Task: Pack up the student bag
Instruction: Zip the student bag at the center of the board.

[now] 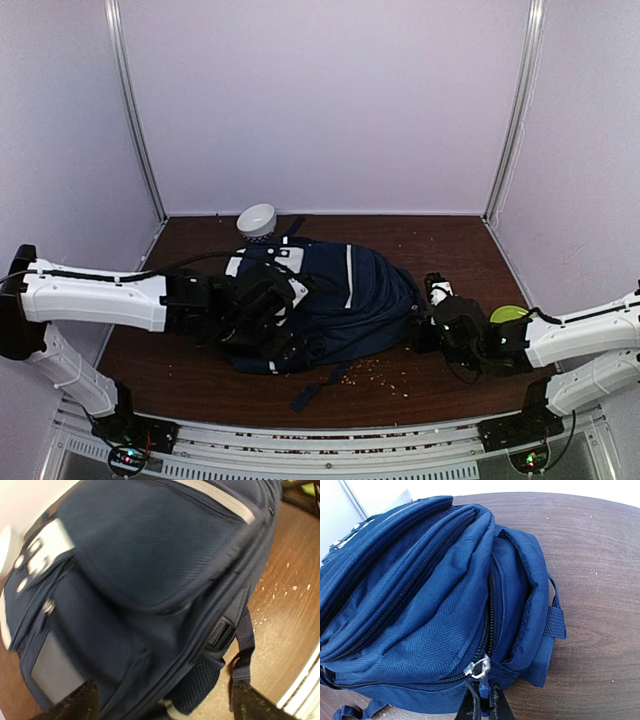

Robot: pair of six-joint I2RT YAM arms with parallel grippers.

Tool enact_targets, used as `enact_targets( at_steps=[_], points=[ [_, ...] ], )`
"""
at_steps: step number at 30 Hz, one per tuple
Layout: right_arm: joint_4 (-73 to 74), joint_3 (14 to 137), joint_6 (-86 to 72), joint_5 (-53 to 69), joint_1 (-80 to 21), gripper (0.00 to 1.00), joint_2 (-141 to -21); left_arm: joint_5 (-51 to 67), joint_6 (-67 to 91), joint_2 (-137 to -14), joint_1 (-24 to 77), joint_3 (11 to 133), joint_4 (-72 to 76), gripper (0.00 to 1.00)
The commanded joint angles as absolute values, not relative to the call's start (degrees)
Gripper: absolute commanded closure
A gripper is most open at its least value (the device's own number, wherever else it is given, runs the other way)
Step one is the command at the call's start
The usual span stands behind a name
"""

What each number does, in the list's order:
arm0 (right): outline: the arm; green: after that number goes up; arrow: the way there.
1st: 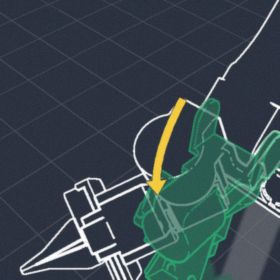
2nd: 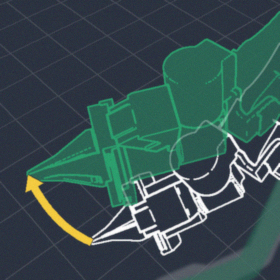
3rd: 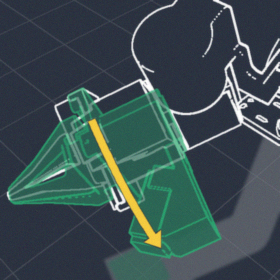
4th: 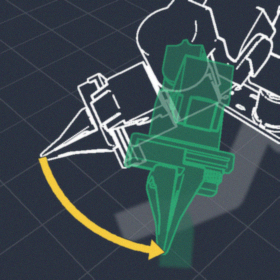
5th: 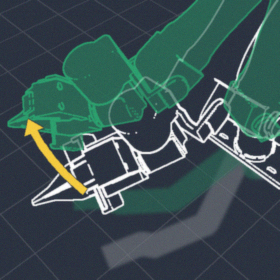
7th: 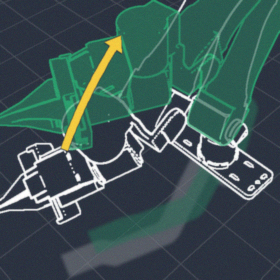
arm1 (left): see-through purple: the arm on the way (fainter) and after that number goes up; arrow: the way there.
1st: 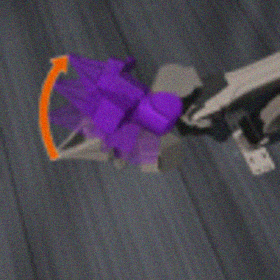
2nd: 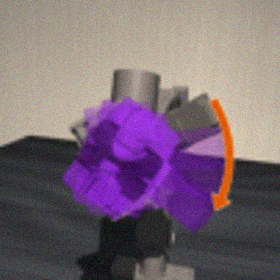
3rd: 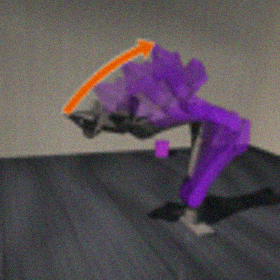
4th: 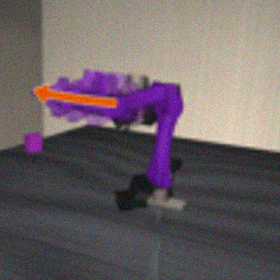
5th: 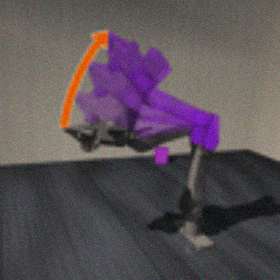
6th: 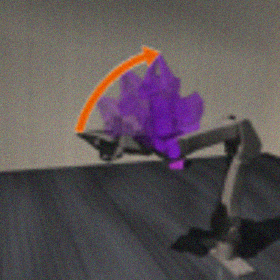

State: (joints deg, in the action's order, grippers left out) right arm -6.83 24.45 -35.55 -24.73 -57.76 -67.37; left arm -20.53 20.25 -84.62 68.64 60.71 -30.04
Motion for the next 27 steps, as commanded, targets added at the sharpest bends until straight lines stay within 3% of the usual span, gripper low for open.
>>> enact_targets(
  at_steps=[1,9,15,22,27],
  points=[
    [-4.3,25.2,-36.0,-25.4,-57.2,1.00,-65.1,-23.3,35.7,-76.5,68.4,59.2,-36.4,0.02],
    [-5.5,25.5,-35.5,-23.1,-57.4,1.00,-65.2,-20.4,65.4,-59.9,67.5,38.4,-25.4,0.02],
    [-5.9,25.0,-34.9,-21.5,-57.7,1.00,-64.2,-17.9,75.9,-53.2,62.0,27.3,-20.6,0.02],
    [-8.4,22.8,-36.1,-20.7,-58.0,1.00,-63.7,-7.9,72.5,-54.1,47.8,20.9,-4.0,0.03],
    [-8.6,22.1,-36.7,-20.1,-59.1,1.00,-64.0,-1.2,61.5,-68.2,43.7,29.4,-1.6,0.19]
  ],
)
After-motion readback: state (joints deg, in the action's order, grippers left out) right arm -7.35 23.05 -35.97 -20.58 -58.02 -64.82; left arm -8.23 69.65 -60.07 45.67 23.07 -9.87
